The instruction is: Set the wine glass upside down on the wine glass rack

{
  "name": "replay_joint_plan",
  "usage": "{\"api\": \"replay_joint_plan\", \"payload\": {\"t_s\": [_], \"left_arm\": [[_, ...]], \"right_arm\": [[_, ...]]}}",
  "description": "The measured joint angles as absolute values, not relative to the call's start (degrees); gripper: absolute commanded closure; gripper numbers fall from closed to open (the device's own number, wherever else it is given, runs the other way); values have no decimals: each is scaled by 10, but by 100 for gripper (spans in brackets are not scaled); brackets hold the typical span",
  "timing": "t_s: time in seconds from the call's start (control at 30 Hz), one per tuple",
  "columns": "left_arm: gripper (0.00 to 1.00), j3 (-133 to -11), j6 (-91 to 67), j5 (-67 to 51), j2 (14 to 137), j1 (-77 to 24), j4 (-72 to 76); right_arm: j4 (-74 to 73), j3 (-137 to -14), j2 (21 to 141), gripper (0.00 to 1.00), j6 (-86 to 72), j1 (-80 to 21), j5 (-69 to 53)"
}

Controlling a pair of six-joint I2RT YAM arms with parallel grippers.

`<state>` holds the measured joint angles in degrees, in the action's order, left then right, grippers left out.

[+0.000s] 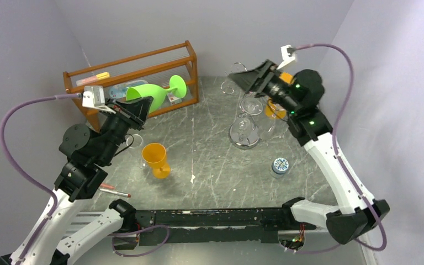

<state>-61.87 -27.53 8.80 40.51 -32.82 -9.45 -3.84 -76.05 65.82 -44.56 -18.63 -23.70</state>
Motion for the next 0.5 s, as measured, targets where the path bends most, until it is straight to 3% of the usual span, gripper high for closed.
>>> {"api": "replay_joint_plan", "payload": {"t_s": [0.5], "left_arm": [[95, -470, -330, 145, 312, -328, 112]], "right_arm": [[126, -712, 691, 37, -481, -527, 30]]}}
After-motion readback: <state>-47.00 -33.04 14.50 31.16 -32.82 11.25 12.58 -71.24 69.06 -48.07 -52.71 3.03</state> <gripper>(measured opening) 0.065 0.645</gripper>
